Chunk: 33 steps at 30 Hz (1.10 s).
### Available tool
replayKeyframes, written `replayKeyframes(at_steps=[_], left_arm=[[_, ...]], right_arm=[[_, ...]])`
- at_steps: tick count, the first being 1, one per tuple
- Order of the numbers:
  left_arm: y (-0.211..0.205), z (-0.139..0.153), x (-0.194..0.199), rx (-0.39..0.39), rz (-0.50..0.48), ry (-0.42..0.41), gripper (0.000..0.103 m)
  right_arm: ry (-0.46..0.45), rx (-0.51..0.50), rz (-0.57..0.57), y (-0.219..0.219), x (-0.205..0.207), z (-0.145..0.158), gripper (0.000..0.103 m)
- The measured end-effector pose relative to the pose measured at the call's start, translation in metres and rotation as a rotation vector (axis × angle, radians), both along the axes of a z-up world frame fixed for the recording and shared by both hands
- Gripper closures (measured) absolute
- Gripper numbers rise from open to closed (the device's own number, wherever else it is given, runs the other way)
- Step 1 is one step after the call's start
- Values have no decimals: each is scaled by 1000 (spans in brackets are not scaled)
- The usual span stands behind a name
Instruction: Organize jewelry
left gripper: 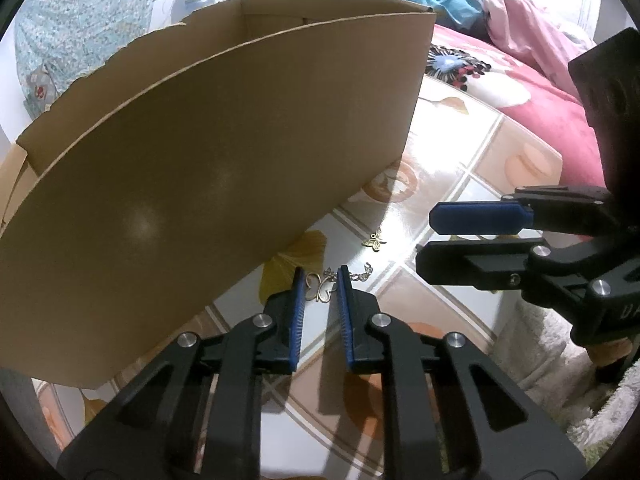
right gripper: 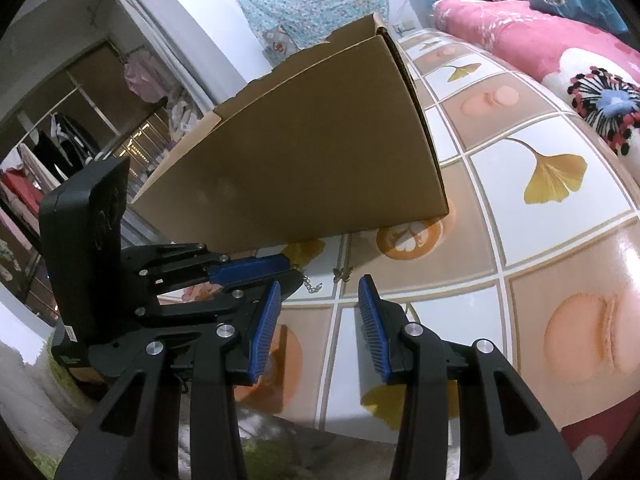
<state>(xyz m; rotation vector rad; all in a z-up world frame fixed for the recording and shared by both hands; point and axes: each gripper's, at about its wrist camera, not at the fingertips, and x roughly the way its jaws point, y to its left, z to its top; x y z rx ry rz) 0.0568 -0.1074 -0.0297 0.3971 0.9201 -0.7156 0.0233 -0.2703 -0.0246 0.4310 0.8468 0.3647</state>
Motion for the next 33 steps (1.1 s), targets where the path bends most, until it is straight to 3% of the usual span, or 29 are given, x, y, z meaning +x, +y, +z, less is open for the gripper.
replayKeyframes(at_steps=[12,13,19,25,29,33], left_arm=[[12,0,-9,-20,20,11,93],[14,0,-10,-27,23,7,103],[23,1,-13,-44,38,18,103],[32,0,-15,-64,55,32,103],[36,-1,-16,-67,54,27,103],[39,-2,-15,-83,63,34,103]], right_arm=[[-18,-13,3,4,-4,7,63],[-19,-13,4,5,-4,7,63],[-21,-37,23,11,-5,9,63],[-56,-140,84,26,-1,16,63],[-81,-229,170,40,8,15,79],[-90,-322,267,54,18,10,83]])
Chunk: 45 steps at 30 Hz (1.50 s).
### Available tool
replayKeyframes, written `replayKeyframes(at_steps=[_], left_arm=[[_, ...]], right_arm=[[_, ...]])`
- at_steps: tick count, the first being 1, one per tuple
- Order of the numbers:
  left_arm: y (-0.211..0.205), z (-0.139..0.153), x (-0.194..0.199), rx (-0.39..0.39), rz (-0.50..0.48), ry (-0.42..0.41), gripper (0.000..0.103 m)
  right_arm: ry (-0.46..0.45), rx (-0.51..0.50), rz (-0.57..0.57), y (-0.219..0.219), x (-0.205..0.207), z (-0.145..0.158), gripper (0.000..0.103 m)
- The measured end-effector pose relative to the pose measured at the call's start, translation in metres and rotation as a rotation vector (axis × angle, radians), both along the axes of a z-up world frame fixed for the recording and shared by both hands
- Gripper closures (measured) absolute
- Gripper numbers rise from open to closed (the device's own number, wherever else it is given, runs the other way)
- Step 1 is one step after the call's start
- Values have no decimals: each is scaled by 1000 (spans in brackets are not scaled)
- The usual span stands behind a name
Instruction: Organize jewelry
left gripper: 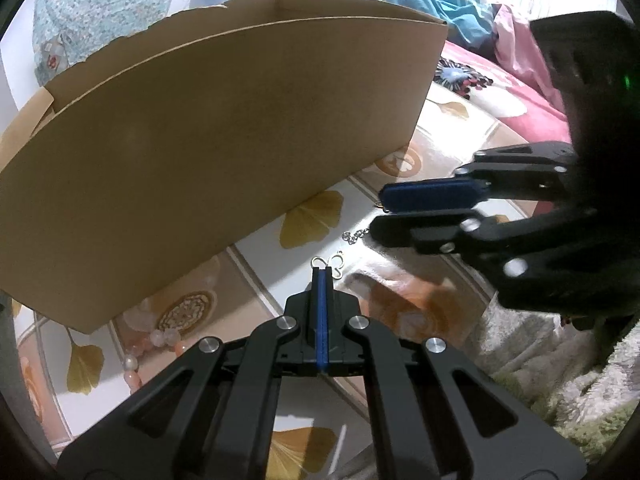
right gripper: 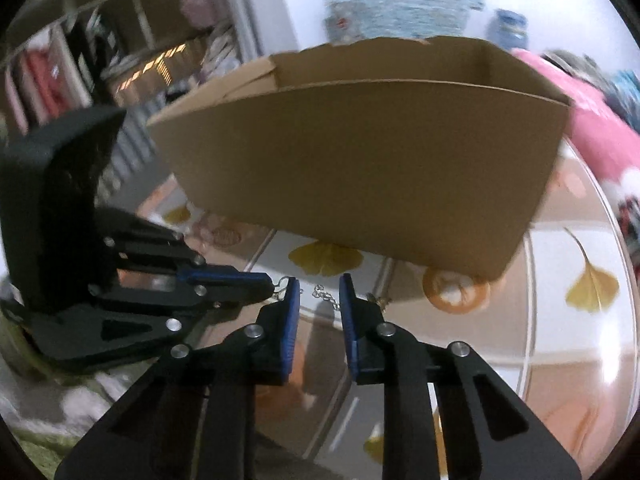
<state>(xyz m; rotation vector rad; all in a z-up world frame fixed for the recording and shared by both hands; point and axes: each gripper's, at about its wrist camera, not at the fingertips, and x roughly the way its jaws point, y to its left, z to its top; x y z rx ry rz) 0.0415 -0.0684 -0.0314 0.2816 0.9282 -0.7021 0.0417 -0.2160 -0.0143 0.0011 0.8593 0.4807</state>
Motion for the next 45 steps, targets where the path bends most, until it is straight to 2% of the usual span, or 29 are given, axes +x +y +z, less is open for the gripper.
replayKeyframes(at_steps=[7,9,11,14,16,20,22,23,24,26,28,30,36,41,45], left_arm=[[4,0,1,-24,3,3,103],[5,0,1,-28,1,3,101],[8,0,0,-32,3,-1,94],[10,1,-1,-48,7,-2,78],[11,1,-3,-52,8,0,64],[9,2,-10,-40,4,-3,48],[7,4,-14,-32,7,-10,37],[6,6,-16,-32,7,-15,34],[5,6,-18,-33,7,-21,28],[2,6,-21,-27,6,-28,24],[-3,4,-22,-3,4,-13,19],[-7,1,-22,27,4,14,19],[-18,-7,-22,122,47,38,13],[-23,-10,-22,140,81,53,8],[-20,-9,-22,146,86,56,8]], right_arm=[[11,-129,84,16,11,-10,86],[18,-146,102,18,10,-9,99],[44,-135,105,16,8,-8,99],[76,-108,88,12,2,-8,100],[101,-67,71,7,-1,-8,100],[145,40,1,-7,-11,-8,100],[135,107,-41,-18,-16,-4,98],[128,137,-69,-24,-18,-1,93],[121,151,-96,-29,-19,1,82],[91,146,-160,-36,-23,6,67],[62,134,-200,-42,-29,9,62],[40,123,-240,-48,-37,11,49],[37,203,-310,-70,-49,3,35],[67,306,-343,-78,-48,-11,30],[50,308,-332,-73,-47,-12,22]])
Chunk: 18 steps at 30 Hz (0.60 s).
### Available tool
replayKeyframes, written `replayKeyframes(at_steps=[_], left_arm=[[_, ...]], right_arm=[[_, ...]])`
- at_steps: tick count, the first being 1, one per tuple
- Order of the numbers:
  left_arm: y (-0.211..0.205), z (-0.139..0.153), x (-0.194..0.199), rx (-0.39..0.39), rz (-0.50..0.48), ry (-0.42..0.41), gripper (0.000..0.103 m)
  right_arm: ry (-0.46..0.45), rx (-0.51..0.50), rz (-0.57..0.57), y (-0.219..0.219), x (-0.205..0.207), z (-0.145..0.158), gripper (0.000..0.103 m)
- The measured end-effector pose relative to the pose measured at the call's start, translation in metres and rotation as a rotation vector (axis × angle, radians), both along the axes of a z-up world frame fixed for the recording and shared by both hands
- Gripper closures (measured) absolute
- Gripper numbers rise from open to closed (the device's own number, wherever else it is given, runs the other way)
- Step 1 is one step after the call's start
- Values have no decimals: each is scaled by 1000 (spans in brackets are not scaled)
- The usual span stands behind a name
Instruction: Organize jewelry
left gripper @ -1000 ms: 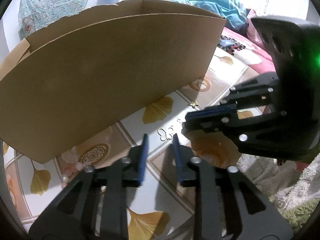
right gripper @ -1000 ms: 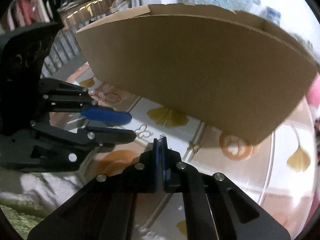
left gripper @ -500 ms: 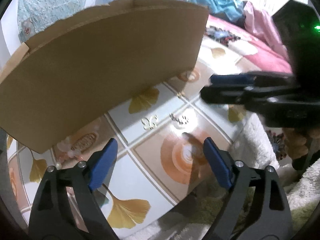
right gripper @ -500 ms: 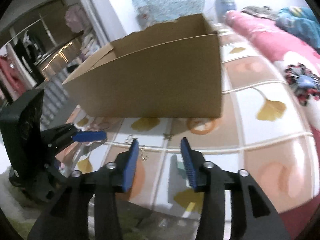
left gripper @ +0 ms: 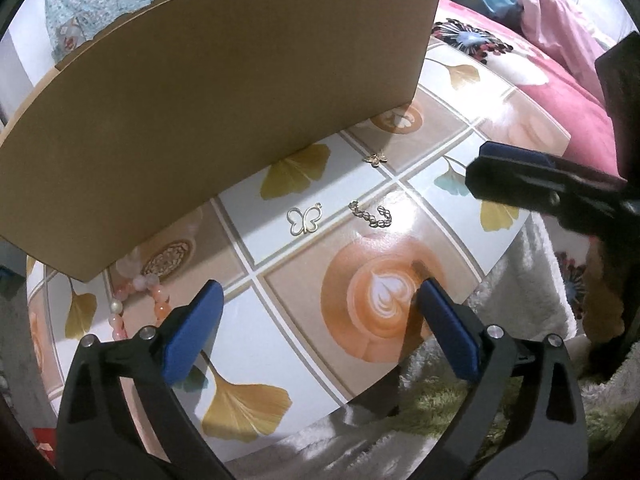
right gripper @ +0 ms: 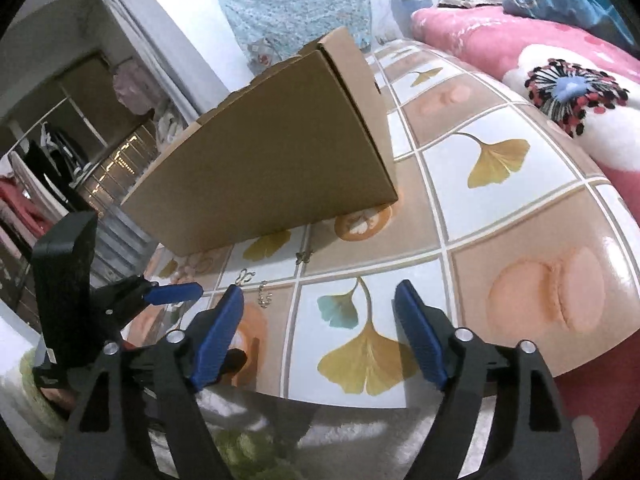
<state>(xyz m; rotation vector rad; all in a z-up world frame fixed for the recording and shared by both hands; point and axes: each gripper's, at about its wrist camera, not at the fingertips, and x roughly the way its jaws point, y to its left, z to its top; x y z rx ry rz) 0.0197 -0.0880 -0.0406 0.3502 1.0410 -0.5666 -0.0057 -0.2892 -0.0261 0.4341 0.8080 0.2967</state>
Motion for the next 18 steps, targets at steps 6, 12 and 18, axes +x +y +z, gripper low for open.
replayKeyframes(at_steps=[6,12,18], left_arm=[[-6,-1,1,-1,3,-6,8],[-7,-1,1,18,7,-1,7],[-9,-2,2,11,-2,-7,7]], right_arm=[[-34,22,7,4,-5,0,8],[-74,-2,-23,7,-10,-2,7],[-55,4,-19,6,-9,-1,6]])
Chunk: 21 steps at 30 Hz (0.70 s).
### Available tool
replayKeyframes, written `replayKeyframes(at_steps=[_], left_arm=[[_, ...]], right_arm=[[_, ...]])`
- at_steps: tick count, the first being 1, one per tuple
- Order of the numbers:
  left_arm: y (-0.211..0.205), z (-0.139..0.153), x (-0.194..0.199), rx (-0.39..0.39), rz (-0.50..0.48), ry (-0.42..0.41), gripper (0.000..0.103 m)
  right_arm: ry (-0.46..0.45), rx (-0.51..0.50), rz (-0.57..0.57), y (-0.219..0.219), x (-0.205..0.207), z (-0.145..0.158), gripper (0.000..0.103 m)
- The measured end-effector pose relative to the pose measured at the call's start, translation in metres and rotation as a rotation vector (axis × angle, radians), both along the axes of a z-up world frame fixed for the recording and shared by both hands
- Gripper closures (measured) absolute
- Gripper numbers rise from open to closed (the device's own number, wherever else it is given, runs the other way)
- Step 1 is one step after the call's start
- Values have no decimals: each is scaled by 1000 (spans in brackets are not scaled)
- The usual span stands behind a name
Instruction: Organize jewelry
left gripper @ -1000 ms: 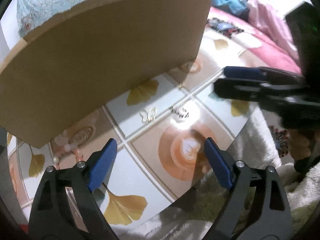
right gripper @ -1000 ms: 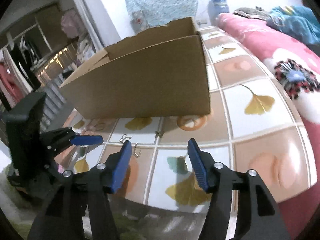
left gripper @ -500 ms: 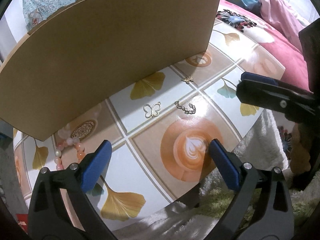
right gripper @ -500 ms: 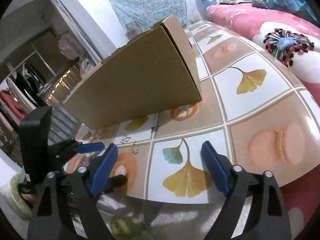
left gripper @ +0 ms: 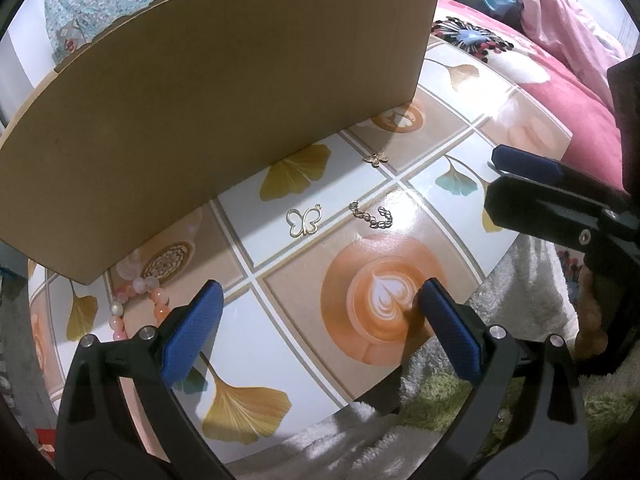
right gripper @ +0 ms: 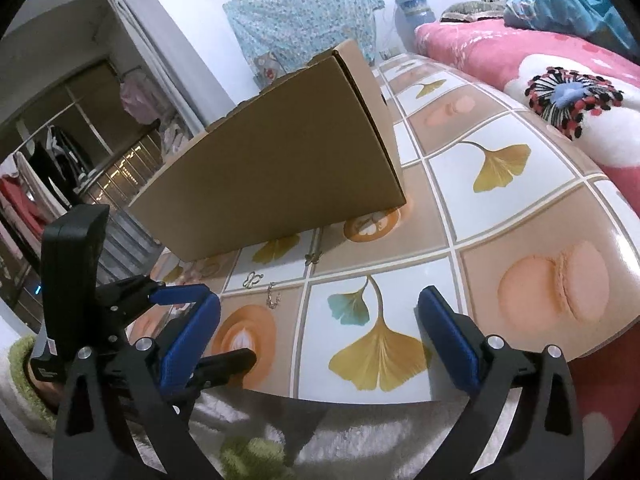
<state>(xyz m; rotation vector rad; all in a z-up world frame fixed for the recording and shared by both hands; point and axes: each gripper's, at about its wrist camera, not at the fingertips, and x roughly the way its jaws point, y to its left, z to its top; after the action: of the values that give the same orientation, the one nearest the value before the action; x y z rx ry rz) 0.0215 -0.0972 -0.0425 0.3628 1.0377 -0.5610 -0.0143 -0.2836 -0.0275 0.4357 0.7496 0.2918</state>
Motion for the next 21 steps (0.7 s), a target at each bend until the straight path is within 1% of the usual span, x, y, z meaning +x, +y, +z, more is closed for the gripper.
replayKeyframes(at_steps=[7,12,17,21], left_arm=[[0,0,-1,0,0,-5,7],[0,0,-2,1,0,-4,7],[0,0,-1,0,0,-5,7],[0,0,-1,-2,-2,-6,7]], right_arm=[[15,32,-6,-4,-1,-1,6],[30,15,-8,-1,1,1,6],[51,45,-9,-5,3,1,6],[63,30,0,-3,4,1,6]])
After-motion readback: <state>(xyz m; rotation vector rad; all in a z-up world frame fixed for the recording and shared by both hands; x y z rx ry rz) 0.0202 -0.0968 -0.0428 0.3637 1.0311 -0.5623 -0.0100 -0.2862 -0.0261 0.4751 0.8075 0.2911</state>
